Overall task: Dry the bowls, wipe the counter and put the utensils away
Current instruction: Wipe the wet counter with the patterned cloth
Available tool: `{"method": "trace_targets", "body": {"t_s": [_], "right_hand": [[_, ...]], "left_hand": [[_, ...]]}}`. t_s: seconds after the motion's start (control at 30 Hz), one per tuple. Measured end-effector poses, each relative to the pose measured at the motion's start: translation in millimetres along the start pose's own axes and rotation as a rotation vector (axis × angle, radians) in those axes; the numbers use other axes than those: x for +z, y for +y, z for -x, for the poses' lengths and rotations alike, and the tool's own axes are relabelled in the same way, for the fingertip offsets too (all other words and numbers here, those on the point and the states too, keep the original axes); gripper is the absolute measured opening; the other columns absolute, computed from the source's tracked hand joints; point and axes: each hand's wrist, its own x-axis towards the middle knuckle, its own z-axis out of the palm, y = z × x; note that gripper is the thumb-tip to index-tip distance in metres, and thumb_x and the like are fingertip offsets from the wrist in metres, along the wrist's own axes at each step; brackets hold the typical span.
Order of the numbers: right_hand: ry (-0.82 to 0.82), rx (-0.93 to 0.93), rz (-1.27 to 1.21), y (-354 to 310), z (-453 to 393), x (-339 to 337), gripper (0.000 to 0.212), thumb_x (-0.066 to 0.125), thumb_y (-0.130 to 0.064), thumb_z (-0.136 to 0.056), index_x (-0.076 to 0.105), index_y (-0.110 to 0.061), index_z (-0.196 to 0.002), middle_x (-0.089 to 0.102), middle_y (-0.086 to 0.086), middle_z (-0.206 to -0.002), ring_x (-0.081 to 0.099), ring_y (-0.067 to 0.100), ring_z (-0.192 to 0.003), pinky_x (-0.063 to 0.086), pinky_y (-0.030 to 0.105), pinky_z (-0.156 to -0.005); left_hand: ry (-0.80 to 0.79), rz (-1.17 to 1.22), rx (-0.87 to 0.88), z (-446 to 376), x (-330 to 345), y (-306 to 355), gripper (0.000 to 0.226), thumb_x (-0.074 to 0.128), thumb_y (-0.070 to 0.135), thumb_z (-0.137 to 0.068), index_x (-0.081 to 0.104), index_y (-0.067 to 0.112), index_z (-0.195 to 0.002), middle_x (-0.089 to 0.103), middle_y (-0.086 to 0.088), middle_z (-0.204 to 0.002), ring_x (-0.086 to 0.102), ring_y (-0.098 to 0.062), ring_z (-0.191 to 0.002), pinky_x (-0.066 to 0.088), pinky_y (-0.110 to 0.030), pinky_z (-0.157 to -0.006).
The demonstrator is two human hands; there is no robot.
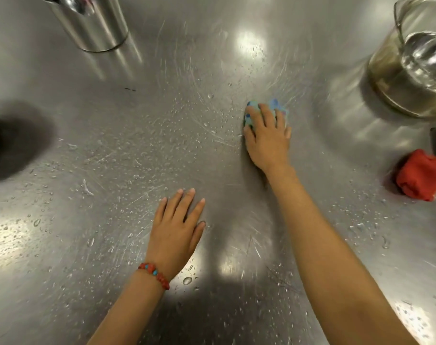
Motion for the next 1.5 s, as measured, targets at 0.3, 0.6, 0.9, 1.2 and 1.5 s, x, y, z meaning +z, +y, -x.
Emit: {"method": "trace_targets", "body": {"t_s": [0.3,0.6,0.9,1.2,1.5], "right_hand": [[-0.021,-0.164,0.093,-14,-13,5,0.043,0.035,-0.036,-0.096,0.033,-0.03,-0.139,0.027,-0.002,-0.151,0.019,0.028,-0.139,0.022,0.046,-0.107],[0.043,-0.229,0.032,-43,42,27,0.041,0.039,-0.033,-0.096,0.041,-0.028,-0.136,0.037,0.0,-0.147,0.027,0.03,-0.137,0.024,0.049,-0.106],[0.038,-0.101,0.027,-75,-77,31,0.043,0.033,-0.032,-0.096,0.032,-0.028,-0.139,0.026,-0.001,-0.151,0.016,0.03,-0.139,0.02,0.052,-0.11],[0.009,-0.327,0.103,-94,-29,46,0.041,0.035,-0.034,-0.094,0.04,-0.028,-0.134,0.036,0.0,-0.146,0.027,0.029,-0.134,0.028,0.048,-0.105],[-0.037,-0.357,0.027,-109,24,52,0.043,0.035,-0.033,-0.096,0.034,-0.028,-0.139,0.028,0.0,-0.151,0.018,0.029,-0.14,0.019,0.051,-0.108]], "left_hand": [[-0.006,0.047,-0.031,-2,-4,-7,0.058,0.017,0.041,-0.096,0.06,0.009,-0.118,0.057,-0.018,-0.127,0.053,-0.037,-0.117,0.039,-0.057,-0.094],[0.084,0.098,-0.206,0,-5,-36,0.051,0.029,0.038,-0.092,0.061,0.007,-0.116,0.058,-0.02,-0.125,0.052,-0.04,-0.116,0.039,-0.059,-0.094],[0.135,0.092,-0.203,0,-1,-36,0.057,0.019,0.04,-0.096,0.061,0.007,-0.116,0.059,-0.019,-0.124,0.054,-0.04,-0.115,0.039,-0.06,-0.094],[0.192,0.091,-0.207,1,1,-34,0.044,0.038,0.031,-0.087,0.061,0.007,-0.116,0.058,-0.02,-0.124,0.052,-0.039,-0.116,0.037,-0.06,-0.096],[0.233,0.163,-0.269,13,-13,-51,0.046,0.039,0.031,-0.085,0.061,0.005,-0.115,0.058,-0.022,-0.123,0.053,-0.041,-0.115,0.042,-0.061,-0.092]]}}
